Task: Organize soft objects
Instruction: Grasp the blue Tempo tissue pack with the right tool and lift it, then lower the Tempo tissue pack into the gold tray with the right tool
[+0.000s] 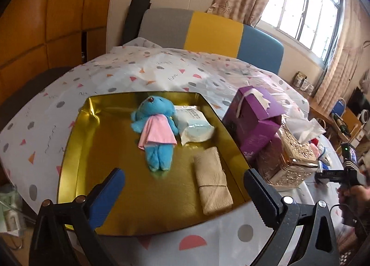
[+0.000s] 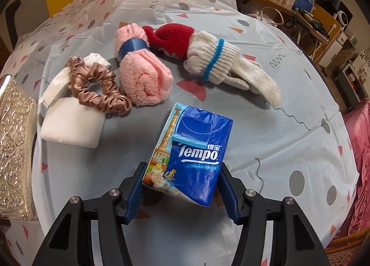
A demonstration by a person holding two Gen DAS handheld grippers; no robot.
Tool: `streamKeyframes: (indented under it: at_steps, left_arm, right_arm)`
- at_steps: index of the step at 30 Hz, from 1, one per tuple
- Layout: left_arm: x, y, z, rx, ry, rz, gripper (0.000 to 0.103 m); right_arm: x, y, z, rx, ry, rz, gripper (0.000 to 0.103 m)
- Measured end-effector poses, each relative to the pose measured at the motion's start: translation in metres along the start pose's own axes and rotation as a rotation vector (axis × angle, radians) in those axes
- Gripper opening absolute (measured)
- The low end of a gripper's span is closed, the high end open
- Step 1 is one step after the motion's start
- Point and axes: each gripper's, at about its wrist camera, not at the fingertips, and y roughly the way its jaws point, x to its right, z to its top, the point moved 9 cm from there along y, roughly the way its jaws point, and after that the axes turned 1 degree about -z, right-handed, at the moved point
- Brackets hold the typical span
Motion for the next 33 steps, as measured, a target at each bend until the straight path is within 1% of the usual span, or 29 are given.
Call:
streamKeyframes:
  at_steps: [3, 4, 5, 6, 8, 9, 12, 14, 16, 18, 19, 20, 22, 24, 27, 30, 31, 33]
  left_arm:
    - [-0.006, 0.003, -0.007, -0.031, 0.001, 0.052, 0.103]
    - [-0.009, 0.002, -0.008, -0.028, -0.002, 0.068, 0.103]
    - [-0.015, 0.002, -0.009, -0.025, -0.002, 0.105, 0.103]
    - [-0.020, 0.003, -0.010, -0.032, 0.002, 0.138, 0.103]
    - [-0.028, 0.001, -0.011, -0.028, -0.016, 0.136, 0.103]
    - [-0.033, -0.001, -0.012, -0.027, -0.031, 0.151, 0.103]
    - [-0.047, -0.003, -0.010, -0.012, -0.041, 0.189, 0.103]
    - [-0.052, -0.005, -0.008, 0.003, -0.046, 0.196, 0.103]
    - [-0.056, -0.007, -0.007, 0.017, -0.053, 0.207, 0.103]
    - [-0.057, -0.007, -0.006, 0.026, -0.052, 0.209, 0.103]
    - [-0.059, -0.009, -0.005, 0.032, -0.052, 0.217, 0.103]
    - [-0.059, -0.009, -0.005, 0.036, -0.057, 0.221, 0.103]
    - [-0.063, -0.011, -0.004, 0.038, -0.073, 0.220, 0.103]
    - [-0.066, -0.014, -0.004, 0.038, -0.085, 0.222, 0.103]
    - [-0.075, -0.019, -0.005, 0.042, -0.110, 0.239, 0.103]
    - [-0.084, -0.023, -0.006, 0.034, -0.133, 0.265, 0.103]
    - [-0.087, -0.026, -0.007, 0.038, -0.134, 0.282, 0.103]
    - [-0.091, -0.029, -0.008, 0.039, -0.122, 0.317, 0.103]
  right_arm:
    - [-0.006, -0.010, 0.003, 0.048, -0.012, -0.010, 0.059]
    - [-0.007, -0.016, 0.005, 0.070, -0.001, 0.002, 0.059]
    - [-0.007, -0.021, 0.007, 0.090, 0.015, 0.018, 0.059]
    - [-0.007, -0.027, 0.009, 0.113, 0.033, 0.038, 0.059]
    - [-0.008, -0.042, 0.012, 0.151, 0.069, 0.092, 0.059]
    - [-0.010, -0.050, 0.015, 0.165, 0.085, 0.124, 0.059]
    - [-0.028, -0.092, 0.022, 0.262, 0.073, 0.205, 0.059]
    - [-0.054, -0.129, 0.026, 0.329, 0.013, 0.276, 0.059]
    - [-0.087, -0.165, 0.029, 0.391, -0.077, 0.361, 0.059]
    - [-0.128, -0.204, 0.025, 0.444, -0.186, 0.449, 0.059]
    - [-0.153, -0.222, 0.020, 0.458, -0.250, 0.507, 0.059]
    - [-0.179, -0.236, 0.012, 0.467, -0.318, 0.545, 0.059]
    - [-0.224, -0.252, -0.006, 0.454, -0.439, 0.593, 0.059]
    - [-0.267, -0.258, -0.029, 0.418, -0.539, 0.650, 0.059]
    - [-0.325, -0.244, -0.059, 0.311, -0.629, 0.705, 0.059]
    - [-0.371, -0.214, -0.079, 0.215, -0.679, 0.687, 0.059]
    - [-0.383, -0.202, -0.086, 0.172, -0.684, 0.688, 0.059]
    - [-0.401, -0.178, -0.094, 0.119, -0.690, 0.666, 0.059]
